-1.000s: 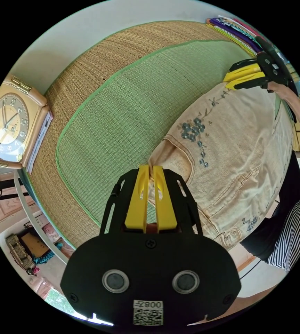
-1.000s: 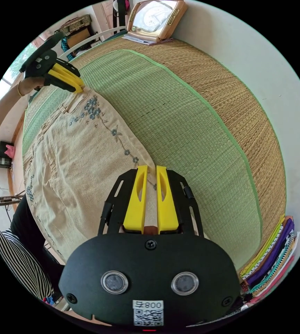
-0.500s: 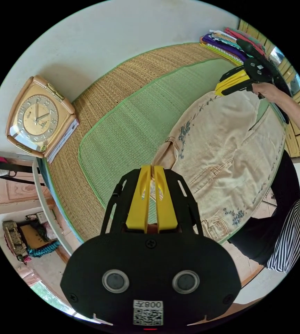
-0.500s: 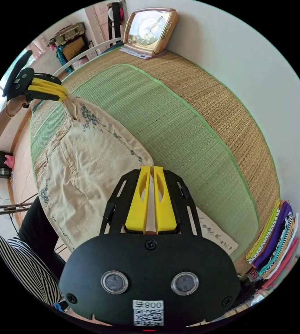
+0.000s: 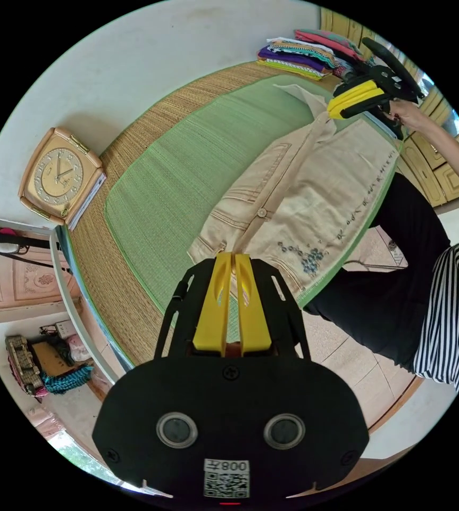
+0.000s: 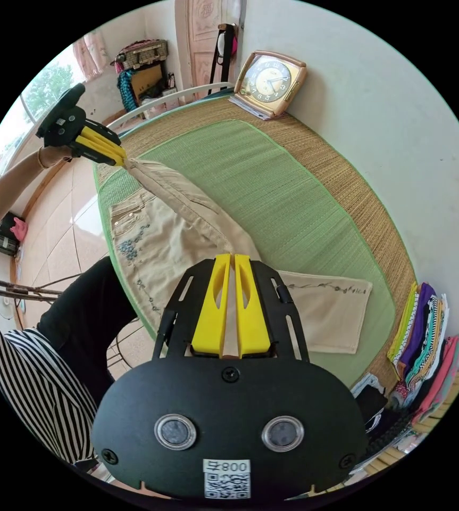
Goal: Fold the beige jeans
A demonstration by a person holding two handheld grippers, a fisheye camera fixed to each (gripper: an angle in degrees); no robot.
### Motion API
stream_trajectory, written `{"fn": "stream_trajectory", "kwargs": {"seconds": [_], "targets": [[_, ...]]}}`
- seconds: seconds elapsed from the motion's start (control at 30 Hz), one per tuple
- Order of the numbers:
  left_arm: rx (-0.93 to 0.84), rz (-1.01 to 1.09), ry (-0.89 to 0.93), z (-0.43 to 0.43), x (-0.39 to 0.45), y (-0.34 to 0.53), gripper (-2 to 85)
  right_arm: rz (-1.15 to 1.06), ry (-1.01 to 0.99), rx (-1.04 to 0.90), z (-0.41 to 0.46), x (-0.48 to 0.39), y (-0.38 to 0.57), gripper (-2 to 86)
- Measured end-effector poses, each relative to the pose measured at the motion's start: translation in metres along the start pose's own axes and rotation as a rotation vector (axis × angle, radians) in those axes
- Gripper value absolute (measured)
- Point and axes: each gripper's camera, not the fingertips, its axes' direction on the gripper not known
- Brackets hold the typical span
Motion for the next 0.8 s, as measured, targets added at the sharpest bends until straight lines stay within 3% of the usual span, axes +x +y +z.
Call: {"fn": "stream_trajectory", "kwargs": {"seconds": [0.37,0.8], "targets": [[-0.133,0.014,0.024,0.058,0.065,0.075,0.8,-0.072,-0.039,-0.15,0.05,-0.109,0.056,1.0],[-0.169,0.017,0.046,0.11,0.086,0.119,0.7,-0.05,-0.057,-0.216,0.092,-0.149,0.077,1.1]]}}
